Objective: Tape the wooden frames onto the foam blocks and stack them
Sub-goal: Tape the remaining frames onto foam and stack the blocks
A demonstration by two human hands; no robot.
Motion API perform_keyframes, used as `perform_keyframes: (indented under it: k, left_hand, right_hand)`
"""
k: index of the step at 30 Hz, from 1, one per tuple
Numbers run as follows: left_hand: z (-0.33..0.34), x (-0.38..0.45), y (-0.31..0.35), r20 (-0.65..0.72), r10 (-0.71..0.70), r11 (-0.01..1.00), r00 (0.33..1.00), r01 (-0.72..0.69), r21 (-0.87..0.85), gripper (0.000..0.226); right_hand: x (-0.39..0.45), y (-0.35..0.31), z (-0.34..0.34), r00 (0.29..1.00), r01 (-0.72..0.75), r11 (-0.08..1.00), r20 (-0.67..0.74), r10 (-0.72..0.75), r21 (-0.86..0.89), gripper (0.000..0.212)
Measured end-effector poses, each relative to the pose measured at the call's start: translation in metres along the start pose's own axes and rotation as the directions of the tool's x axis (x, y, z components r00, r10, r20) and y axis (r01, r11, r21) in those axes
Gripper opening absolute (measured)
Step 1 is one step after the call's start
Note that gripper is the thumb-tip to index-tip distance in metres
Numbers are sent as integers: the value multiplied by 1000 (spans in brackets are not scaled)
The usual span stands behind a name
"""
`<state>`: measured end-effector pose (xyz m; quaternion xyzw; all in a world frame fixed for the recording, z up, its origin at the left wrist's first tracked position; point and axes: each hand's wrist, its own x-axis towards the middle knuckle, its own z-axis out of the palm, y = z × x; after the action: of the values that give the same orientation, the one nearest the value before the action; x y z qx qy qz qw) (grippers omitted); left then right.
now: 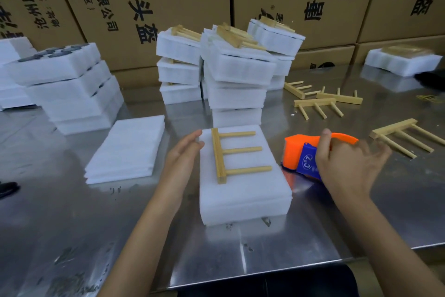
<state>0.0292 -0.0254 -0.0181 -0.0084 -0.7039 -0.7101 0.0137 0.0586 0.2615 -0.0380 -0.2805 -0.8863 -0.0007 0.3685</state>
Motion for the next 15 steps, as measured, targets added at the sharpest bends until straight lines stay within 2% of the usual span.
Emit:
perform_keyframes:
  k: [4, 6, 8, 11, 15]
  left_hand:
    - [1, -2, -2, -14, -19, 1000, 1000, 18, -3, 25]
    - [5, -4, 1, -15, -10, 1000, 1000, 10, 13, 22]
    - [12, -3, 6, -42, 22, 999, 999, -21, 31, 22]
    - [26, -4, 17, -104, 137, 983, 985, -123, 134, 26]
    - [39, -4, 31, -85, 326, 913, 942, -291, 285, 30]
  right_hand:
    - [-4, 3, 1, 993, 104, 993, -46, -107, -64, 57]
    - [-3, -1, 1, 989, 143, 989, -42, -145, -37, 51]
    - [-6, -7, 1, 993, 116, 993, -11, -116, 32, 49]
    - [-10, -8, 5, 996, 87, 992, -27, -85, 88, 47]
    - [6, 9, 8, 983, 147, 969, -134, -122, 197, 47]
